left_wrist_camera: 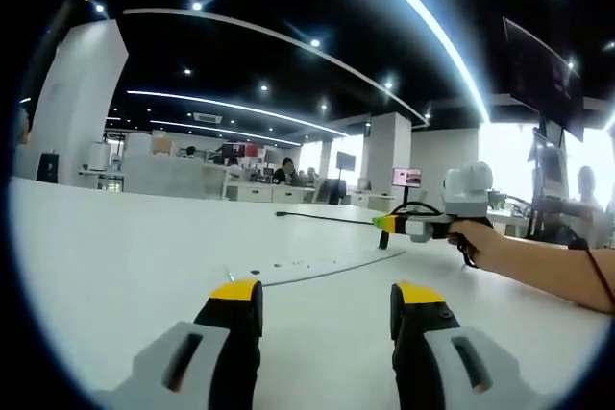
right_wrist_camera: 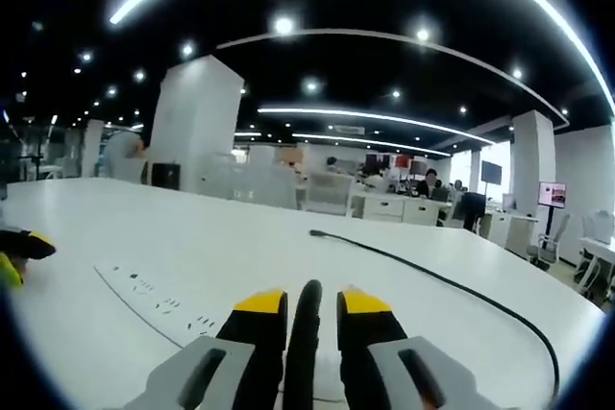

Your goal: Locate the USB plug end of the data cable currently connected to the USB port on the desk. Grip the plug, withdraw it from the port, and place it onto the desktop.

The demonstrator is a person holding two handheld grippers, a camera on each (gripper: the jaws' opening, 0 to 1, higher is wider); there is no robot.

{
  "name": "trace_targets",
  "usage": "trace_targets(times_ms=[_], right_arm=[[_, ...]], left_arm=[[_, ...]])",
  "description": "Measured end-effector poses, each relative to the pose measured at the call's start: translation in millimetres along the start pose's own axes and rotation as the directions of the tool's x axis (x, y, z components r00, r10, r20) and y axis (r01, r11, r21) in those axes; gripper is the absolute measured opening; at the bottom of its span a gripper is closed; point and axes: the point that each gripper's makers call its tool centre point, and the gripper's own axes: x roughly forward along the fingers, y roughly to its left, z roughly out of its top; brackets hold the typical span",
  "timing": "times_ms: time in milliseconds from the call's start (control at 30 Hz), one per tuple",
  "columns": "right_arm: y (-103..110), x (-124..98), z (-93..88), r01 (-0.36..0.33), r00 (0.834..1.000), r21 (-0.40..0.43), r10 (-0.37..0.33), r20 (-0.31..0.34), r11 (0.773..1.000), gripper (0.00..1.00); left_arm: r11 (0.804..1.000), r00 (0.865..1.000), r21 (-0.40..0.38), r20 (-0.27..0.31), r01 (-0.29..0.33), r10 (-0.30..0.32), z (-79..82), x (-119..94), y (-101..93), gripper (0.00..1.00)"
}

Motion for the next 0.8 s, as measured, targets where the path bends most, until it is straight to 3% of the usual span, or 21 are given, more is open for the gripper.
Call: trace_targets(times_ms=[100,533,700,800], right_arm=[[1,1,1.2,0.009,1.000,-0.023,-0.009,-0.001,1.000,0.19],[1,-2,10.8,0.002,1.000,0.056,-0.003,0.014,0.998,0.14],[0,-1,8.5,-0.005,1.000,0.073,0.006,-0.007,0.997,0.14],[-3,0,5.0,0.003,0.999,0.038,-0.002,-0.037,0.999,0.16]], left_arm=[[1.000,1.000,-0.003,0.001,0.000,0.000,0.4,0,0.0,0.53],[1.000,1.000,-0.004,0.003,0.000,0.000,-1.0,-3,-4.5,0.53],[1.000,1.000,-0.008,0.004,0.000,0.000,0.1,-2,-2.2,0.53],[1.000,1.000,-0.007,0.003,0.000,0.000,0.1,-1,-2.0,0.53]])
